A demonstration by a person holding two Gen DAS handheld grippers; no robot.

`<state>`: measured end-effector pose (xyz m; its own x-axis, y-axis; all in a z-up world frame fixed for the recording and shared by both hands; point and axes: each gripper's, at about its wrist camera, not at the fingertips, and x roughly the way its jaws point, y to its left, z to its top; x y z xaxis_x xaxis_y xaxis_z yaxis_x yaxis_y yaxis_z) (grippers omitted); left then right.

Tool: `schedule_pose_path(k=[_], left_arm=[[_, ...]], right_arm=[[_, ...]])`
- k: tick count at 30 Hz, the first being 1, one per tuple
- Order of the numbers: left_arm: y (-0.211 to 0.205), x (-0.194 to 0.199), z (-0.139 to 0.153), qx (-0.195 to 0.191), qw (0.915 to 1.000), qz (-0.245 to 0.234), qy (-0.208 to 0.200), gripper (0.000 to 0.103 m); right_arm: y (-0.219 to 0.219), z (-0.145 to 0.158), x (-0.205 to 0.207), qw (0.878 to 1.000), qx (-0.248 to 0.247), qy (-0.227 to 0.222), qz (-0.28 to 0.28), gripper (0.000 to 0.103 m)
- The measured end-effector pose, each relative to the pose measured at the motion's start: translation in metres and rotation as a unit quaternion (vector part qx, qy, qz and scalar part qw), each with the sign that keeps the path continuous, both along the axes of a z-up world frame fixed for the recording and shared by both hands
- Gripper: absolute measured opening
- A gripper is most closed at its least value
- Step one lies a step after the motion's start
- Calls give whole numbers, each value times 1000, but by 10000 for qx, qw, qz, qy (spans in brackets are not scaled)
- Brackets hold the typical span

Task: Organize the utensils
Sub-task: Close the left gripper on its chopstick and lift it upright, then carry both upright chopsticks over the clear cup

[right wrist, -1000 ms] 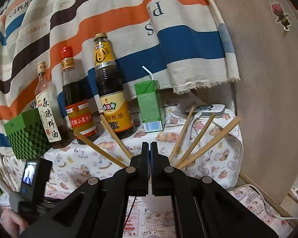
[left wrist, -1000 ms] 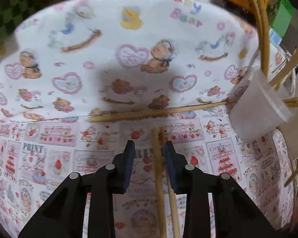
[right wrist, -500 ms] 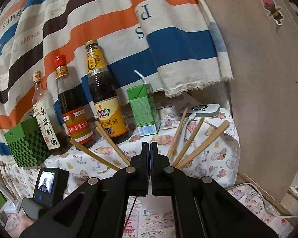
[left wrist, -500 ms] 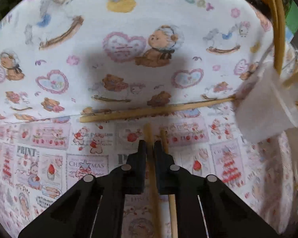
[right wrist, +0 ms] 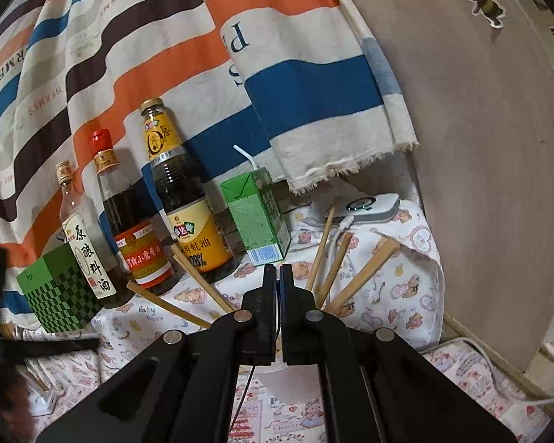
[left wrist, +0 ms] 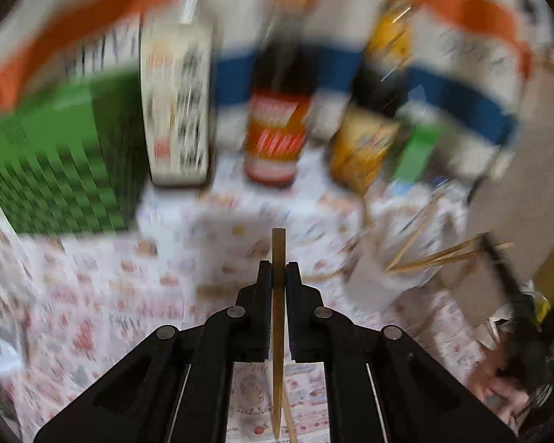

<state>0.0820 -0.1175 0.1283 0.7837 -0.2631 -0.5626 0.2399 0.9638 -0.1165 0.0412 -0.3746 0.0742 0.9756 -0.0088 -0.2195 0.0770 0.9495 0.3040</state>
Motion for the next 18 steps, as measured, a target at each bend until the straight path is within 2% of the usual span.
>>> schedule_pose_path(k=[3,6,9,12,14,16,18], left_arm=[[4,-34,38,165,9950,163,-970,6],[4,-51,60,-165,9898,135,-1405,6],[2,-67,74,-556,9805,-46,-1886,6],[-8,-74,80,-838,9714,-189,-2212,6],[-23,-70,82,-928,9676,-530,-2286,6],[-42,-71,80,-993,9607,-509,-2541,6],[-59,-62,77,-966,9604,-540,-2556,6]], right_arm=[[-7,-1,0,9999,168,10,-21,2],[-12,3,-8,9992,308,-228,-95,2],[-18,2,-22,9956,375,-703,-502,2],[-27,-2,-29,9904,438,-927,-930,2],[-34,-2,-28,9895,566,-896,-987,2],[-39,-2,-27,9894,622,-851,-1002,2],[-41,-3,-25,9895,583,-819,-1035,2]])
